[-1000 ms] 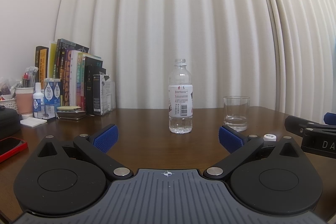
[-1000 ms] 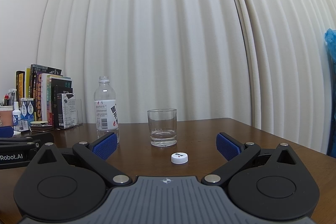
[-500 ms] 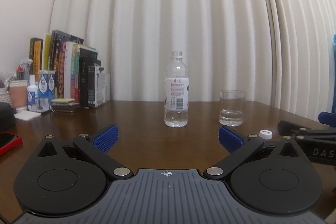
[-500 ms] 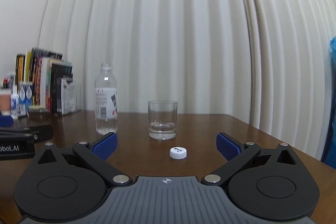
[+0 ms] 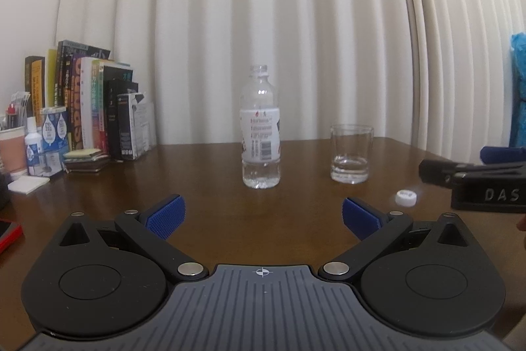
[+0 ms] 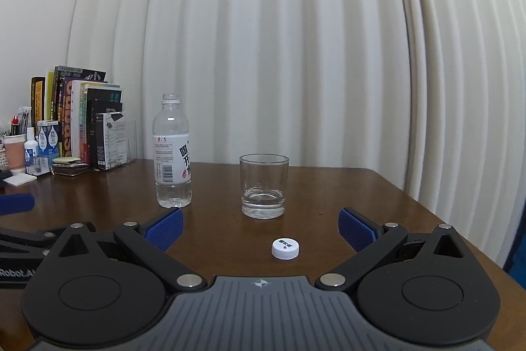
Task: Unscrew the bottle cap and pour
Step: 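Move the open right gripper toward the white cap on the table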
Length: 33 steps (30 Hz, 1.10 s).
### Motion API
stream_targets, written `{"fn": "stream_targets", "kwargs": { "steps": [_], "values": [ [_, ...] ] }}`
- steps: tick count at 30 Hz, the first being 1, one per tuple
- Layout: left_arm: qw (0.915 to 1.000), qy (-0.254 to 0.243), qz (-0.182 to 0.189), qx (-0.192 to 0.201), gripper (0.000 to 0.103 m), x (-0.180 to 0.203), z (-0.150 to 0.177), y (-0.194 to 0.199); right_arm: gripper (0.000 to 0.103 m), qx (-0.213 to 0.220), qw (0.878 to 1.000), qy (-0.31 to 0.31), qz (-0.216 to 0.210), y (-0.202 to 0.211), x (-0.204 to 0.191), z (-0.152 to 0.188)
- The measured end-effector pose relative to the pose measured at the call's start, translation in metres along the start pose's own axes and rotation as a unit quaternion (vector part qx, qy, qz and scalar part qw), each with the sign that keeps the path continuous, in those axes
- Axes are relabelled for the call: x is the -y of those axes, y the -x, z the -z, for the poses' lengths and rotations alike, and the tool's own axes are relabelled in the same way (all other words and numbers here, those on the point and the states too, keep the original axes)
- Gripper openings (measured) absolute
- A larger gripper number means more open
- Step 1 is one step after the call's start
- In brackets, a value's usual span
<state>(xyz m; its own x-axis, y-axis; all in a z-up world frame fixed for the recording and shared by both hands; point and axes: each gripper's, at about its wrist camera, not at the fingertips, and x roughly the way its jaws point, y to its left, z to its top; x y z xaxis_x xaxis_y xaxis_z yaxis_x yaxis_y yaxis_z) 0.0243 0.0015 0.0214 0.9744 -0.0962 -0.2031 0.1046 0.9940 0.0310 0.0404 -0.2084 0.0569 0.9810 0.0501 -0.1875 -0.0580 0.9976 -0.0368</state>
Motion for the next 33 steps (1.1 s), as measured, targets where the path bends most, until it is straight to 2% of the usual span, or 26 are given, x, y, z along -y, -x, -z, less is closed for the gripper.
{"fn": "stream_targets", "kwargs": {
  "steps": [3,13,22,28,30,33],
  "values": [
    [1.0000,0.000,-0.002,-0.002,0.103,-0.001,-0.007,-0.005,0.103,-0.023,1.000,0.011,-0.005,-0.011,0.002,-0.005],
    [0.9999,-0.008,-0.005,-0.014,0.103,-0.006,-0.022,-0.032,0.103,-0.081,0.996,-0.012,-0.032,-0.042,0.014,-0.014],
    [0.9991,-0.011,0.020,-0.036,0.103,-0.008,-0.035,-0.046,0.101,-0.111,0.993,-0.021,-0.041,-0.061,0.022,-0.017],
    [0.9984,-0.023,0.030,-0.042,0.103,-0.008,-0.044,-0.050,0.094,-0.129,0.991,-0.001,-0.039,-0.071,0.023,-0.019],
    [0.9981,-0.032,0.030,-0.042,0.103,-0.007,-0.047,-0.051,0.083,-0.139,0.990,0.007,-0.037,-0.076,0.022,-0.019],
    [0.9978,-0.040,0.031,-0.043,0.103,-0.007,-0.049,-0.053,0.077,-0.155,0.987,0.009,-0.037,-0.085,0.025,-0.017]
  ]
}}
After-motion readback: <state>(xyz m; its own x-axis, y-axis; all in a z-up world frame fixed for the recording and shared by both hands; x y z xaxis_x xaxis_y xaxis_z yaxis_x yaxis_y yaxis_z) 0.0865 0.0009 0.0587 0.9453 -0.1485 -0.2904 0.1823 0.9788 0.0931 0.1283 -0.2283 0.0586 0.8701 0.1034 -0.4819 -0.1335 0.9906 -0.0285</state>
